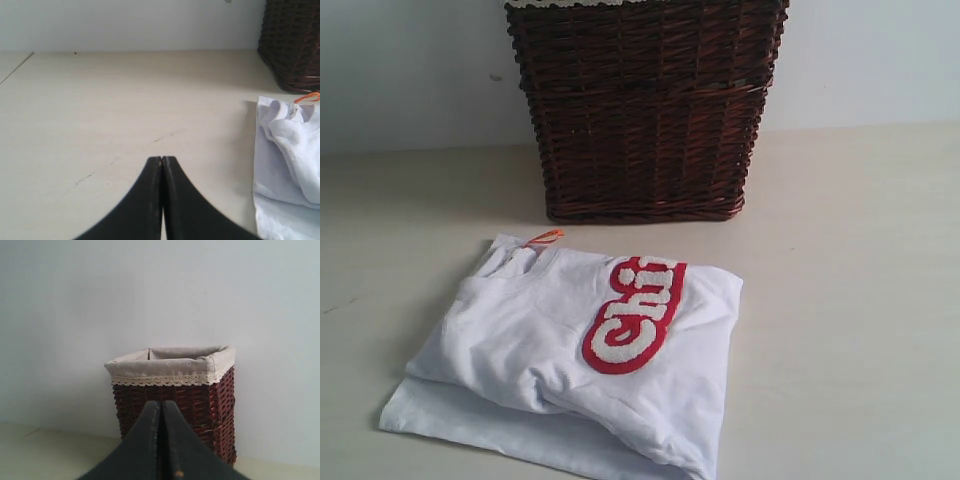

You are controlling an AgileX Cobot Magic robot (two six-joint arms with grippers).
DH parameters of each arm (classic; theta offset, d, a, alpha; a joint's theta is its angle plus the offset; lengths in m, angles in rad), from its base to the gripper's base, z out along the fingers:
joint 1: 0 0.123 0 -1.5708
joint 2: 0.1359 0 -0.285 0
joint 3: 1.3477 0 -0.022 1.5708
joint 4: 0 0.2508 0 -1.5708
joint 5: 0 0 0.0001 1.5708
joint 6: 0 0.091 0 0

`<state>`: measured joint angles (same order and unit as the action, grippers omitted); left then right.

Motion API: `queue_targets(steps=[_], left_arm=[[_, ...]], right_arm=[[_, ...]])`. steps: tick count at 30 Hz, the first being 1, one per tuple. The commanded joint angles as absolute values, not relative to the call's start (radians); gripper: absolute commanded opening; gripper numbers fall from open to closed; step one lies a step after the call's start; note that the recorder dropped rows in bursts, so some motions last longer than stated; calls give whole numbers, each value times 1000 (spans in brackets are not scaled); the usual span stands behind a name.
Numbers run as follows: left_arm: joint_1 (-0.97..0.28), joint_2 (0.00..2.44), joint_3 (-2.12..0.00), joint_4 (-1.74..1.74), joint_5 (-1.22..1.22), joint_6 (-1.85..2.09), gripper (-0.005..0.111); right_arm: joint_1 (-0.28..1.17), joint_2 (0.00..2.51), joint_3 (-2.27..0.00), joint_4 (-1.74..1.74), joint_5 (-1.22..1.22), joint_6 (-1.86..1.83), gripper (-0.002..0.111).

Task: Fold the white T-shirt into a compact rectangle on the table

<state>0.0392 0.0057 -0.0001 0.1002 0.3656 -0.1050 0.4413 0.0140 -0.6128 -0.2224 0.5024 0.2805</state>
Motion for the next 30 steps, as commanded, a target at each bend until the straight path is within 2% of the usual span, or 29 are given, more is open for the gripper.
queue_targets(steps=[1, 6, 9, 16, 30], left_arm=[[39, 0, 0, 104, 356, -109, 0], [39, 0, 0, 104, 356, -109, 0], [39, 0, 0, 104, 356, -109, 0], [39, 0, 0, 104, 356, -109, 0], [39, 0, 0, 104, 356, -109, 0]], right_arm=[[442, 36, -604, -164, 571, 271, 0], [442, 11, -604, -5, 796, 258, 0], [442, 11, -604, -10, 846, 174, 0], [442, 11, -604, 30, 762, 185, 0], [442, 11, -604, -142, 608, 147, 0]])
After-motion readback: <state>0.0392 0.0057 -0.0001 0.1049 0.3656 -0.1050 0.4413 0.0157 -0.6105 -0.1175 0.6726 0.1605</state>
